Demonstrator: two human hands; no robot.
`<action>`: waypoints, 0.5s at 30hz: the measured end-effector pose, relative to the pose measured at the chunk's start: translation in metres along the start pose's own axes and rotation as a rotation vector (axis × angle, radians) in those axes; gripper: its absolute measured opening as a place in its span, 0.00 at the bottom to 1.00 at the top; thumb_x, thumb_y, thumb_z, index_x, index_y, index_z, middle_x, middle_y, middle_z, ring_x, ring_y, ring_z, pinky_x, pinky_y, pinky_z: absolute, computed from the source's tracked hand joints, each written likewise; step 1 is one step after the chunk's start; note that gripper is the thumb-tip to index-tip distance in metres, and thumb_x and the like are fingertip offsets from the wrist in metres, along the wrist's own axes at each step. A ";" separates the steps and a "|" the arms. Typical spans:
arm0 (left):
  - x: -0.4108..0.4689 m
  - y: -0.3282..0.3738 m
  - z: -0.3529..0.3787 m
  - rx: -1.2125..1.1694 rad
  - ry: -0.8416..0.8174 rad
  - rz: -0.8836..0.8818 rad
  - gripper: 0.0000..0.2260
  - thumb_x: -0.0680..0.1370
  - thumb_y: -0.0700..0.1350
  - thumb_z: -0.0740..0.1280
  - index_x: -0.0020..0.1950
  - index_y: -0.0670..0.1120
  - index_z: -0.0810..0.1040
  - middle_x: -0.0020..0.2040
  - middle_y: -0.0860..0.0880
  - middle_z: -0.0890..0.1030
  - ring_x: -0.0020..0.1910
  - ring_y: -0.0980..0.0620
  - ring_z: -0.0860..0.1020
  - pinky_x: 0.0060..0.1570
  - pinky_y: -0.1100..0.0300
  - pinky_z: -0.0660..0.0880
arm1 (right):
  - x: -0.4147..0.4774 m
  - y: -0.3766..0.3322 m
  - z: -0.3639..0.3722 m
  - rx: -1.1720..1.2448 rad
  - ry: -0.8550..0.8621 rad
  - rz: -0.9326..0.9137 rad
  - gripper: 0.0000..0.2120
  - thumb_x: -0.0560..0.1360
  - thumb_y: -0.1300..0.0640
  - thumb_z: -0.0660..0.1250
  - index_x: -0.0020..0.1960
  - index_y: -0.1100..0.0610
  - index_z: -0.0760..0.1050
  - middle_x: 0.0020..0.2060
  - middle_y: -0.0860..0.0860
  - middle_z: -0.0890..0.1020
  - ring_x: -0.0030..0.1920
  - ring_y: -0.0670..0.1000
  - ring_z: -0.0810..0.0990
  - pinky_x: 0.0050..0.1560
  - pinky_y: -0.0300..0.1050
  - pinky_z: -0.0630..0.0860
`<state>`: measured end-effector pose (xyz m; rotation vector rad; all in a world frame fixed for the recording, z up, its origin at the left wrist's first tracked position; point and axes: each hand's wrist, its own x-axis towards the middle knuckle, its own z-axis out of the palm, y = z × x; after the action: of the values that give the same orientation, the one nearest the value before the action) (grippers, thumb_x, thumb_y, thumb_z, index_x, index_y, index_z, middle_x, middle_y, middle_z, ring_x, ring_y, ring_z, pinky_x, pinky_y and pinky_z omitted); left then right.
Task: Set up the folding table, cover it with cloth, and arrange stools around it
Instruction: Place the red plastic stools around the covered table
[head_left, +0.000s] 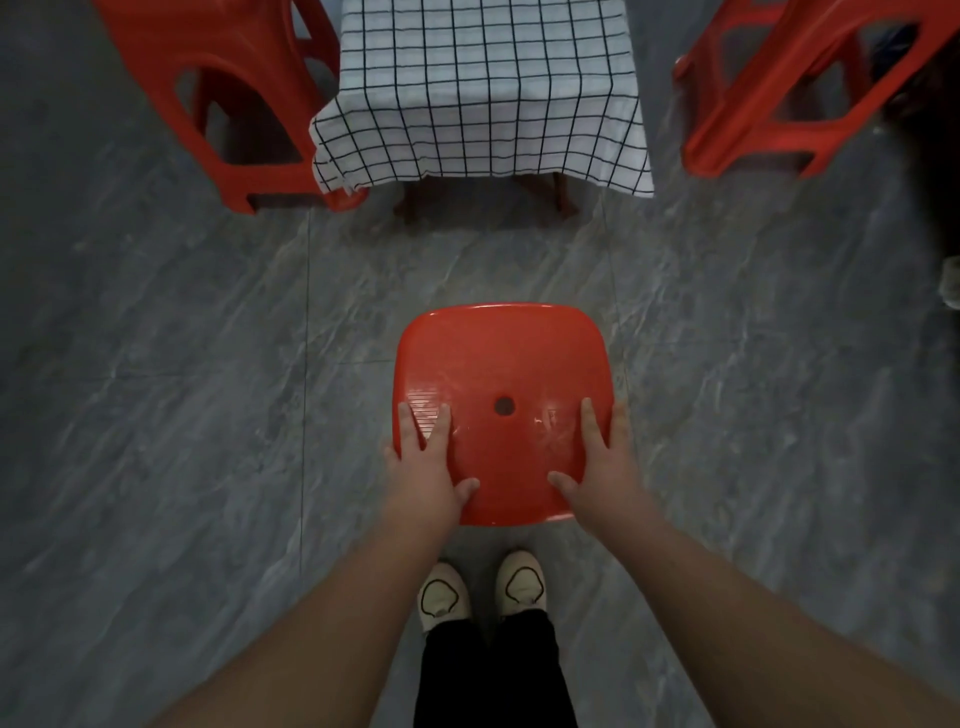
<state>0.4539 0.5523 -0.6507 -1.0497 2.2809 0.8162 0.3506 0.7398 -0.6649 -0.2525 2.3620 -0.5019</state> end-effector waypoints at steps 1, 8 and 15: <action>-0.004 -0.002 0.002 0.008 0.004 0.004 0.45 0.75 0.53 0.73 0.79 0.65 0.44 0.78 0.54 0.29 0.79 0.38 0.45 0.75 0.41 0.57 | -0.004 0.002 0.002 0.002 -0.003 0.000 0.52 0.75 0.48 0.74 0.81 0.43 0.37 0.78 0.50 0.30 0.81 0.59 0.45 0.78 0.54 0.54; -0.016 -0.007 0.006 0.031 -0.069 -0.019 0.44 0.76 0.54 0.72 0.79 0.66 0.43 0.79 0.52 0.31 0.79 0.36 0.45 0.75 0.40 0.58 | -0.019 0.009 -0.001 -0.066 -0.081 0.028 0.48 0.78 0.49 0.70 0.81 0.43 0.36 0.78 0.50 0.30 0.80 0.58 0.50 0.76 0.54 0.59; -0.053 -0.003 -0.042 0.078 -0.025 0.057 0.31 0.81 0.55 0.61 0.81 0.55 0.51 0.82 0.43 0.49 0.79 0.38 0.49 0.77 0.44 0.53 | -0.044 -0.019 -0.060 -0.144 -0.048 -0.033 0.34 0.80 0.51 0.64 0.81 0.53 0.55 0.81 0.59 0.53 0.79 0.60 0.56 0.78 0.53 0.57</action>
<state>0.4790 0.5475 -0.5881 -0.9396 2.3114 0.7523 0.3436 0.7534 -0.5901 -0.3660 2.3531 -0.3384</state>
